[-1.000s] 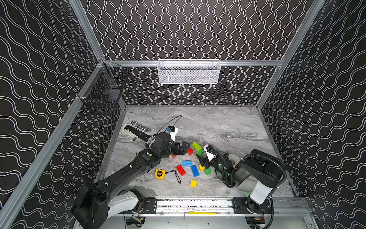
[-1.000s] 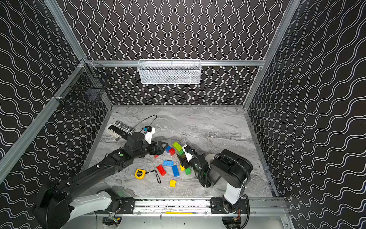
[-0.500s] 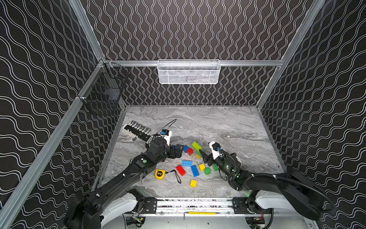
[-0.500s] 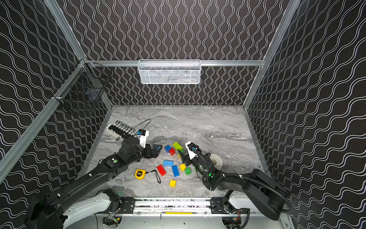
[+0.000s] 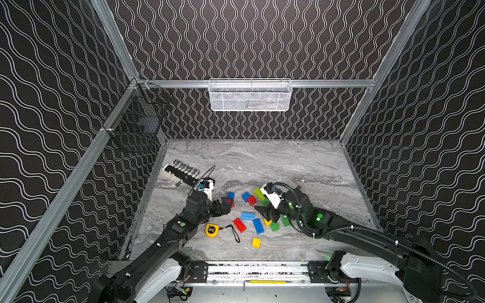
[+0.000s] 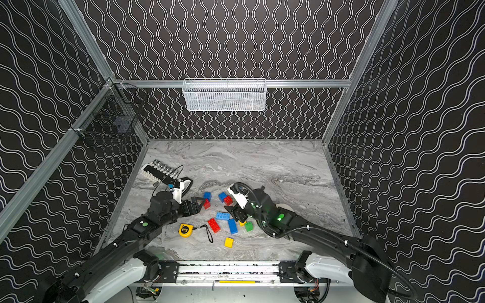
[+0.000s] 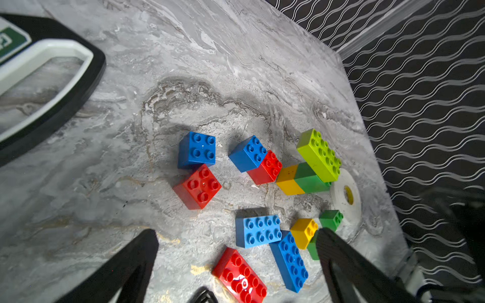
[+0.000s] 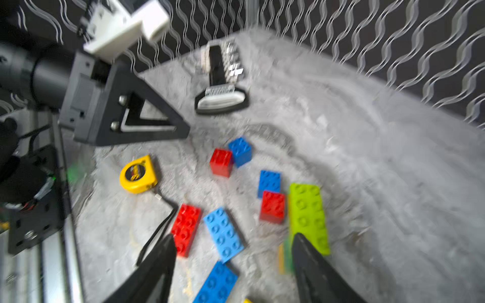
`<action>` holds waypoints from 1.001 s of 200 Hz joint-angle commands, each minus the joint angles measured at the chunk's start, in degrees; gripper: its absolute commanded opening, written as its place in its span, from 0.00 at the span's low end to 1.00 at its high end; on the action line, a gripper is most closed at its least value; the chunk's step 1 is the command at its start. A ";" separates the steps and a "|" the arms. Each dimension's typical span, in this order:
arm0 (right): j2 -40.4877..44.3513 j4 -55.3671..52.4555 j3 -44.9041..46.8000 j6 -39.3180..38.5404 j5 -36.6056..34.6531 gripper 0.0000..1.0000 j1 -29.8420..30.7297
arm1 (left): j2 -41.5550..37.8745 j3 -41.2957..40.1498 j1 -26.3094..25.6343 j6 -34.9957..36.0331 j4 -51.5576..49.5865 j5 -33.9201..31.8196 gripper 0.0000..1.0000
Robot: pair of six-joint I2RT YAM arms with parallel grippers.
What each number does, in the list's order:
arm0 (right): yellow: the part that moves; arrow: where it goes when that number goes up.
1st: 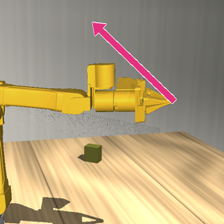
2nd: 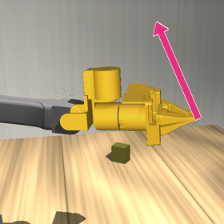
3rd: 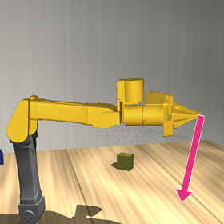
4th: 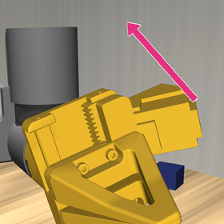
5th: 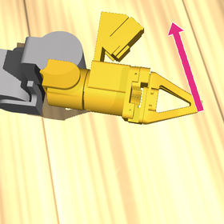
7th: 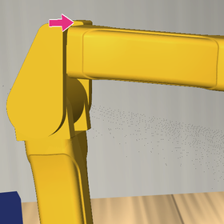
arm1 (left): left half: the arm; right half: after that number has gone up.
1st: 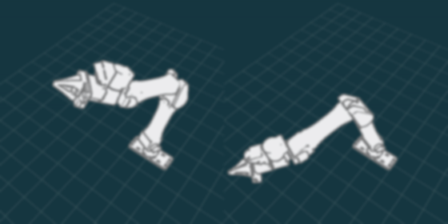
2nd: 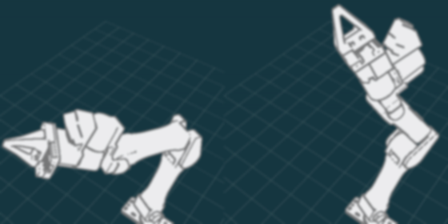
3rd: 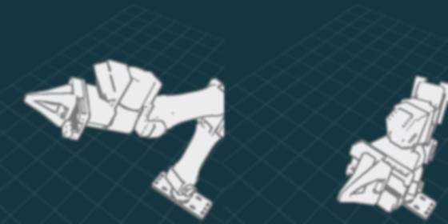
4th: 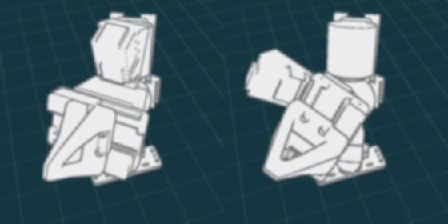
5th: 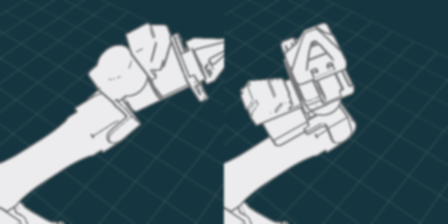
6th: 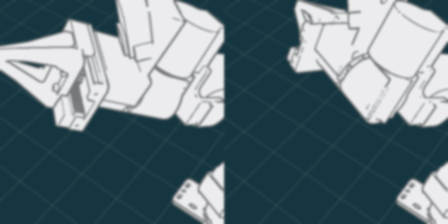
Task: Assemble a fork with lego
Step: Pick up the lego brick from the center of the board.
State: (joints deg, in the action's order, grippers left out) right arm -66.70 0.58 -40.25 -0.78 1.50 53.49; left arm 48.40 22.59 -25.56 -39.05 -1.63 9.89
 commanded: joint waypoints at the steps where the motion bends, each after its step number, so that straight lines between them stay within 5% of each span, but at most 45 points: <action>1: -3.81 -15.74 -3.91 9.38 -3.84 0.66 3.03 | -0.33 -2.25 1.77 -3.22 5.61 6.54 0.99; 44: -14.75 -29.02 -13.86 25.78 -9.68 0.59 7.02 | 1.17 -6.22 1.69 -4.61 13.78 10.86 0.97; 84: -23.82 -30.90 -19.72 31.74 -9.64 0.56 7.07 | 0.90 -5.88 -8.60 -1.55 9.55 -0.05 0.93; 122: -29.09 -31.88 -22.68 33.04 -9.84 0.53 6.76 | 2.96 -9.41 -16.88 -4.46 14.04 -8.06 0.86; 200: -33.32 -32.11 -22.62 32.89 -9.28 0.50 5.33 | 2.12 -10.48 -17.07 -4.47 13.04 -11.21 0.81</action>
State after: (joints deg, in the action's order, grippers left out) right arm -99.68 -30.15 -62.59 31.09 -7.77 59.24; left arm 50.09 11.35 -42.54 -43.75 10.39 0.21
